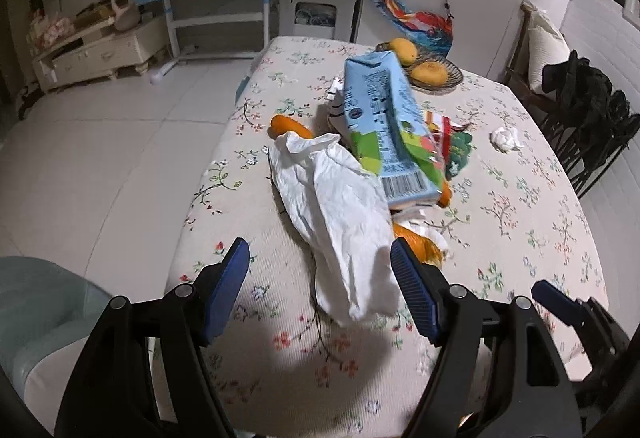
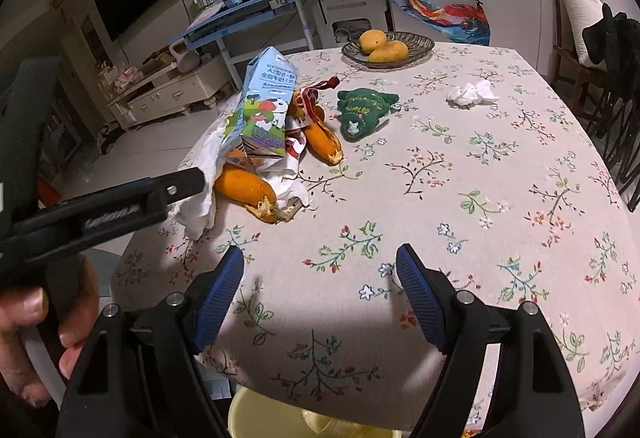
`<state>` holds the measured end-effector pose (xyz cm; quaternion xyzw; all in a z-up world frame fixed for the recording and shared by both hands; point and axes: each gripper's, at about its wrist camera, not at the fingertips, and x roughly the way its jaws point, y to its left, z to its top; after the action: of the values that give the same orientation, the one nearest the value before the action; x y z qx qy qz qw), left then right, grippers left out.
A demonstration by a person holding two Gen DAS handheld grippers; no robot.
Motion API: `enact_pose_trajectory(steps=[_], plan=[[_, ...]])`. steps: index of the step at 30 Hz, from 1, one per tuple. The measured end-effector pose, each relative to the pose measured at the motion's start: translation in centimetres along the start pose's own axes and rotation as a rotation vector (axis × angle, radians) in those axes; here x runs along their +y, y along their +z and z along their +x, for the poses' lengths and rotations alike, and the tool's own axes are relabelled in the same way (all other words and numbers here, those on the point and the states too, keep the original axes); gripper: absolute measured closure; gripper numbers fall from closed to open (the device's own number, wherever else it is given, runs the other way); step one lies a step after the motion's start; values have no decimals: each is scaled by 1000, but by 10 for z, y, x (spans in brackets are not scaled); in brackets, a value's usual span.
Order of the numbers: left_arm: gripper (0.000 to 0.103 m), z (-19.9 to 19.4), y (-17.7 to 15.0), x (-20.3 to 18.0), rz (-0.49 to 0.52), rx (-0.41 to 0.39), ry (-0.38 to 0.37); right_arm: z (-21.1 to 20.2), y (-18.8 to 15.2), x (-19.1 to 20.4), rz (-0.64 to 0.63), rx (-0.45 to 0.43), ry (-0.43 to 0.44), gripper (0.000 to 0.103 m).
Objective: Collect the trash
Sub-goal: 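Grasp the white tissue with the left tool while the right tool grasps the orange carrot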
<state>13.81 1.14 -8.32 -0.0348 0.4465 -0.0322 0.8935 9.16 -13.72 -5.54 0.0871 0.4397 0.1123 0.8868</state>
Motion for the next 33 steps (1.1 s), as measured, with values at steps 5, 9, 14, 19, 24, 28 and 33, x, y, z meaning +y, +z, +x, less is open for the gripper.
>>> enact_pose_trajectory(steps=[5,9,14,19,24,28,33], plan=[[48,14,6,9,-50,33,-36,7,6,11,-40,-8,16,28],[58,18,8,7,-37,41,-46,13,11,21,-78,-14,24,28],[84,19,8,9,-26,55,-67,26,17,30,-121,-1,34,30],[93,13,6,14,-9,48,-52,36,22,38,-154,12,46,36],[94,7,4,18,10,40,-31,45,27,46,-186,21,53,39],[94,4,4,19,31,31,-13,54,31,49,-203,41,61,47],[94,2,4,19,44,26,-5,62,31,50,-209,67,72,59]])
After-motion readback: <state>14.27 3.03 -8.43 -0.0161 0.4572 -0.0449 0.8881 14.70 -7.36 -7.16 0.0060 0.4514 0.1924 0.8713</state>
